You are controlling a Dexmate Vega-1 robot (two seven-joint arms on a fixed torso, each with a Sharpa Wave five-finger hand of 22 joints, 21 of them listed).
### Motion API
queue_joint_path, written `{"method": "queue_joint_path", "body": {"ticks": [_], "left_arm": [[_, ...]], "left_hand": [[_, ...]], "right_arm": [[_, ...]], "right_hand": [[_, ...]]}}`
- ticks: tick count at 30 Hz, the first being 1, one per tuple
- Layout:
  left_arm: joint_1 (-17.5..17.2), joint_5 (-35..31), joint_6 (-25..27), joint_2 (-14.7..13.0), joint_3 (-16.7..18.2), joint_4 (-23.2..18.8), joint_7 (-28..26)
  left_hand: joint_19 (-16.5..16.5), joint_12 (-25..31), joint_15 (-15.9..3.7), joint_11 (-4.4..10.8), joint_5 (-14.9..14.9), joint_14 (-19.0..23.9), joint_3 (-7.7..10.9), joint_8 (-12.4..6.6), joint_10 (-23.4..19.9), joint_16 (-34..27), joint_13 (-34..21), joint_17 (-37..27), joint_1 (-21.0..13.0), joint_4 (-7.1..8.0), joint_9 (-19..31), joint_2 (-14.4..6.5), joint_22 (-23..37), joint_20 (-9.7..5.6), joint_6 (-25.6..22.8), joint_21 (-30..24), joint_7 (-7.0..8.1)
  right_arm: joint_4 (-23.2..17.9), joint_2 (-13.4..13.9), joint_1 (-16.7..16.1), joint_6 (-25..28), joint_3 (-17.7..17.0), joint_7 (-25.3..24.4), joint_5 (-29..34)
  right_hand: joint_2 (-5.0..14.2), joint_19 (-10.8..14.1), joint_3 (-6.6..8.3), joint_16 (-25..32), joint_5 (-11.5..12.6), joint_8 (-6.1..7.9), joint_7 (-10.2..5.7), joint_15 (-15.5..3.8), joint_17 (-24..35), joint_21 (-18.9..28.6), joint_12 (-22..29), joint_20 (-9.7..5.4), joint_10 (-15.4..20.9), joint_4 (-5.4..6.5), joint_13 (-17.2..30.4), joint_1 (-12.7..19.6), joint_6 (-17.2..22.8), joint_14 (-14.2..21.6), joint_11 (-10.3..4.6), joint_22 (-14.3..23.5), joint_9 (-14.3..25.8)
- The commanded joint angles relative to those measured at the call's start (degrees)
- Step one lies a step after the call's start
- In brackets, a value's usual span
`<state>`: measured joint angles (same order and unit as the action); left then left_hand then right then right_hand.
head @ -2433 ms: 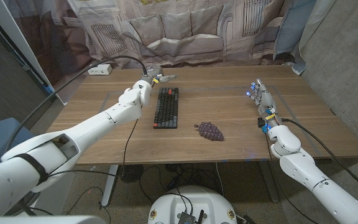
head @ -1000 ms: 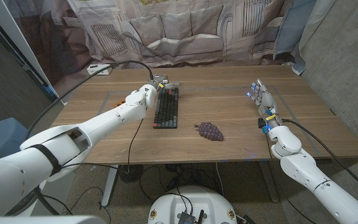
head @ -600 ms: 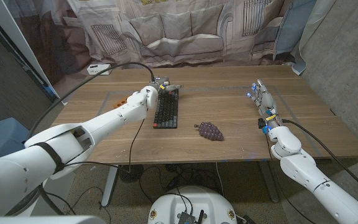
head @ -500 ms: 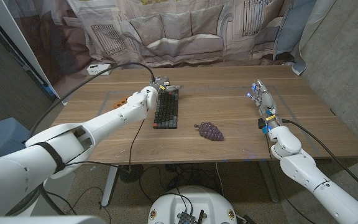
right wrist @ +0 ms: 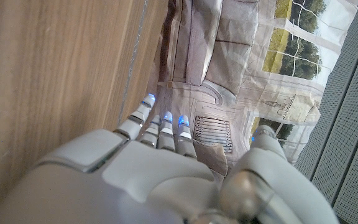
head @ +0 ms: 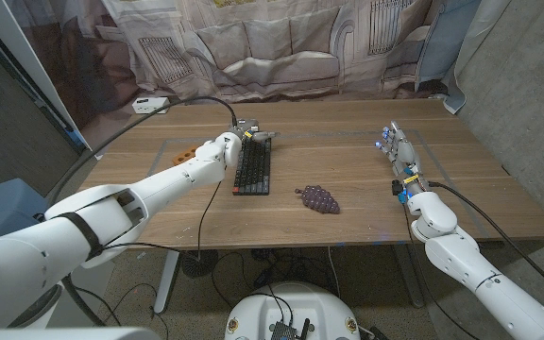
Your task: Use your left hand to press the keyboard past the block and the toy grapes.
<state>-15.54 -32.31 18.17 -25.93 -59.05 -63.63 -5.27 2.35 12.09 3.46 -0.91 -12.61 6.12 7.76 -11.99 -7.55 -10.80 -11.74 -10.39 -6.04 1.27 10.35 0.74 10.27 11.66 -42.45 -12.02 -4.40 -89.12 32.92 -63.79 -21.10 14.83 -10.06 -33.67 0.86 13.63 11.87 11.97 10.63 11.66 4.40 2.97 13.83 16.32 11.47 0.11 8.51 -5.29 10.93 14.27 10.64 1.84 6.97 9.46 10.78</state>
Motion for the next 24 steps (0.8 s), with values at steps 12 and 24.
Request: {"method": "queue_joint_path", "body": {"ticks": [12, 24], "left_arm": [[-0.11, 0.27, 0.52, 0.71, -1.54, 1.21, 0.45], [-0.96, 0.51, 1.67, 0.10, -1.33, -0.17, 0.66]], "left_hand": [[0.07, 0.07, -0.11, 0.05, -0.31, 0.06, -0.26, 0.00, -0.19, -0.13, -0.03, -0.20, -0.24, -0.20, 0.22, -0.80, 0.30, 0.01, -0.65, 0.32, 0.29], [0.17, 0.21, -0.13, 0.10, -0.31, 0.07, -0.25, -0.05, -0.40, -0.16, -0.03, -0.19, -0.41, -0.28, 0.23, -0.92, 0.30, 0.01, -1.09, 0.38, 0.27]], "right_arm": [[0.39, 0.29, 0.32, 0.13, -0.03, 0.56, -0.32], [0.11, 0.35, -0.03, 0.84, -0.18, 0.41, -1.03]], "right_hand": [[0.47, 0.55, -0.17, 0.11, 0.01, -0.21, 0.02, 0.19, -0.15, -0.49, 0.15, -0.03, 0.37, -0.08, 0.16, 0.09, 0.79, 0.26, -0.02, 0.35, 0.12], [0.53, 0.68, -0.23, 0.13, 0.01, -0.20, 0.03, 0.17, -0.26, -0.75, 0.19, -0.01, 0.53, -0.14, 0.16, 0.06, 0.92, 0.36, 0.01, 0.36, 0.12]]}}
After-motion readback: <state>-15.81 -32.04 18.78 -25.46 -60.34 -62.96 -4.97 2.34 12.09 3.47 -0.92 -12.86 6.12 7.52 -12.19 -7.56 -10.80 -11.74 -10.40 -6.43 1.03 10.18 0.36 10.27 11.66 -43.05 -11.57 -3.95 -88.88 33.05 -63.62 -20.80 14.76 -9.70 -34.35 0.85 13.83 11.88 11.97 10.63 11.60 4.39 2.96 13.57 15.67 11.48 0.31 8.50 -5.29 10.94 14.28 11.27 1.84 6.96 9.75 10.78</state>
